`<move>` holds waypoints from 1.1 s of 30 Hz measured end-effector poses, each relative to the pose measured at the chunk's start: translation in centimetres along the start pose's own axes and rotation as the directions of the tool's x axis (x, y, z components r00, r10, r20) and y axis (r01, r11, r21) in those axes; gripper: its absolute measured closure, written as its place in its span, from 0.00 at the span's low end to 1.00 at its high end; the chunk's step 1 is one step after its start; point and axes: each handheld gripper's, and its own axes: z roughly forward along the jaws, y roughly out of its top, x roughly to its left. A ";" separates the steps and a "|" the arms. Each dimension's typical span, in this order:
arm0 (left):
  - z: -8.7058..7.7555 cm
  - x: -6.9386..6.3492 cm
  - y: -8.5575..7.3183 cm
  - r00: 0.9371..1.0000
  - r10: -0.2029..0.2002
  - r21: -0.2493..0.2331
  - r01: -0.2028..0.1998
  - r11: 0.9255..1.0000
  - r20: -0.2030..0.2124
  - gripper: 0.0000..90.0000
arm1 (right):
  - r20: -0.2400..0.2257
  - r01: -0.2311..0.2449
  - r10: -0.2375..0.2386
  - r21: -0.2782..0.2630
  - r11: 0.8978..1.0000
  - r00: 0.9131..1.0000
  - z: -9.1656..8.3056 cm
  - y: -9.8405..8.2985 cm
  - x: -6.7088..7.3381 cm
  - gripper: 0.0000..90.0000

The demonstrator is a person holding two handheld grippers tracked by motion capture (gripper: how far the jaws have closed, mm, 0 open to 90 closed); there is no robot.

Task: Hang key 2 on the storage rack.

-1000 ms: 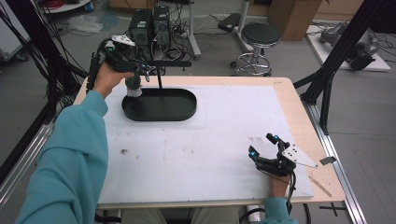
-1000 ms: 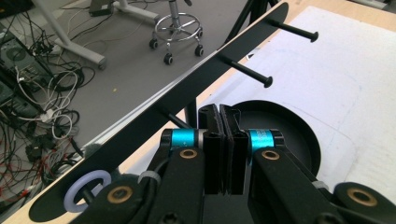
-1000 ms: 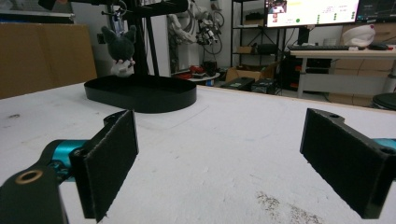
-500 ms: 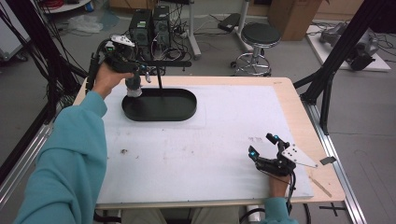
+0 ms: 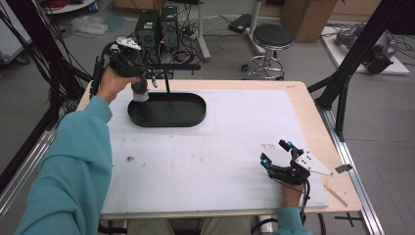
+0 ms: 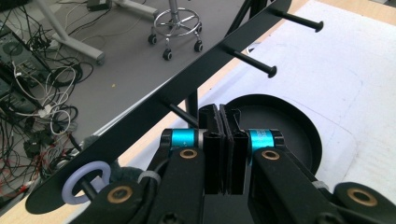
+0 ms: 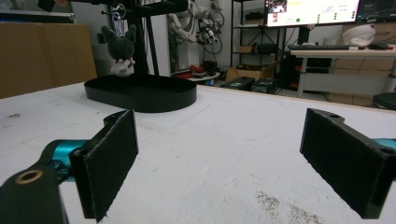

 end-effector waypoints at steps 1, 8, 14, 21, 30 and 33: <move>0.0 0.0 0.0 1.000 0.000 0.000 0.000 1.000 -0.001 0.98 | 0.001 0.000 0.000 -0.001 1.000 1.000 0.0 0.0 0.0 0.12; 0.1 0.4 -0.1 1.000 -0.007 -0.011 0.007 1.000 -0.013 0.98 | 0.001 0.002 -0.002 0.001 1.000 1.000 0.0 0.0 0.0 0.12; 0.2 0.6 -0.2 1.000 -0.011 -0.017 0.011 1.000 -0.027 0.98 | 0.002 0.001 -0.001 0.001 1.000 1.000 0.0 0.0 0.0 0.12; 0.6 0.4 -0.1 0.998 -0.020 -0.016 0.019 1.000 -0.063 0.98 | 0.001 -0.002 0.002 0.000 1.000 1.000 0.0 0.0 0.0 0.12; 1.0 0.4 -0.1 0.995 -0.037 -0.022 0.035 0.999 -0.095 0.98 | 0.002 0.000 0.000 -0.004 1.000 1.000 0.0 0.0 0.0 0.12; 1.1 0.4 -0.1 0.994 -0.037 -0.026 0.035 0.999 -0.101 0.98 | 0.002 0.001 -0.001 -0.005 1.000 1.000 0.0 0.0 0.0 0.12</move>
